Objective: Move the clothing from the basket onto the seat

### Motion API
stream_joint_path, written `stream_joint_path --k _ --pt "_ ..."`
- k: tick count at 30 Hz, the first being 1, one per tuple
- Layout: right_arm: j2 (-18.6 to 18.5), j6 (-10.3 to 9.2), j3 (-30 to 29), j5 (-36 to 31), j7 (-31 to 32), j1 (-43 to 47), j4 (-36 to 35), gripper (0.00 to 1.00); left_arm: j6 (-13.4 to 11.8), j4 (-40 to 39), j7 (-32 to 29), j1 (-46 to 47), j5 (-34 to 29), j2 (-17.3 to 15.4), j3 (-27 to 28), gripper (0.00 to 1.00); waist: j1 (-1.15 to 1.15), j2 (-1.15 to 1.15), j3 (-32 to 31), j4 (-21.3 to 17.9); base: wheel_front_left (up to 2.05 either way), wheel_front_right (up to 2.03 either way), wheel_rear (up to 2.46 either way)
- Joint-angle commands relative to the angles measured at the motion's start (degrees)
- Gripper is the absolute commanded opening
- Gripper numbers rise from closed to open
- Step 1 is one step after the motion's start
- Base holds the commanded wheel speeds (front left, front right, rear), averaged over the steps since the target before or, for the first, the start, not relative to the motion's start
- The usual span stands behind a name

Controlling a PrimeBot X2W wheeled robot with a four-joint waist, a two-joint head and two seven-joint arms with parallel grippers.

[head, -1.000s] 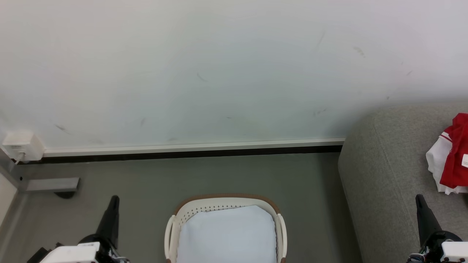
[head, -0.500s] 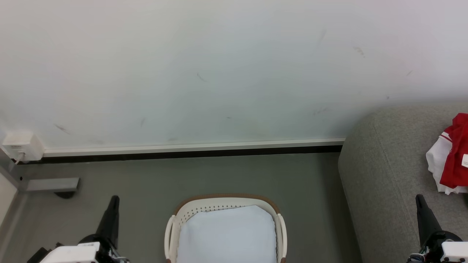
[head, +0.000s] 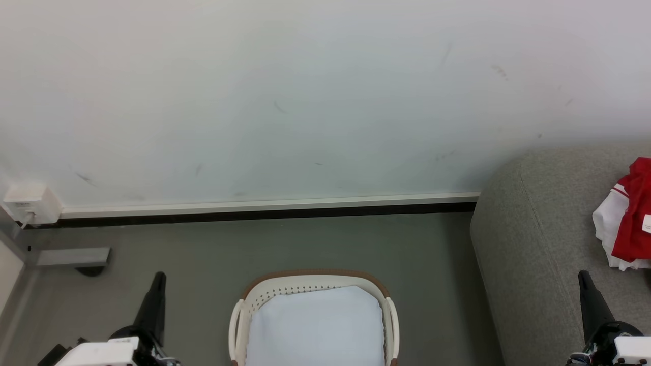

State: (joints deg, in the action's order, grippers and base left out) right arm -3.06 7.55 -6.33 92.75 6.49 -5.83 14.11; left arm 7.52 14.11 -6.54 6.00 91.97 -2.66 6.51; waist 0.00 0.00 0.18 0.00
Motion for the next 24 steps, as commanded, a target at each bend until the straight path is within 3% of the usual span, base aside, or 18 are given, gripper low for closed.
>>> stream_joint_path --k 1,24 --pt "0.1 -0.12 -0.3 -0.4 0.0 -0.7 -0.2 0.00 -0.1 -0.2 -0.2 0.4 0.8 -0.4 0.0 0.00 0.00 0.00 0.0 0.0 0.00 0.00 0.00" --pt "0.1 -0.12 -0.3 -0.5 0.1 -0.7 -0.2 0.00 -0.1 -0.2 -0.2 0.4 0.8 -0.4 0.0 0.00 0.00 0.00 0.0 0.0 0.00 0.00 0.00"
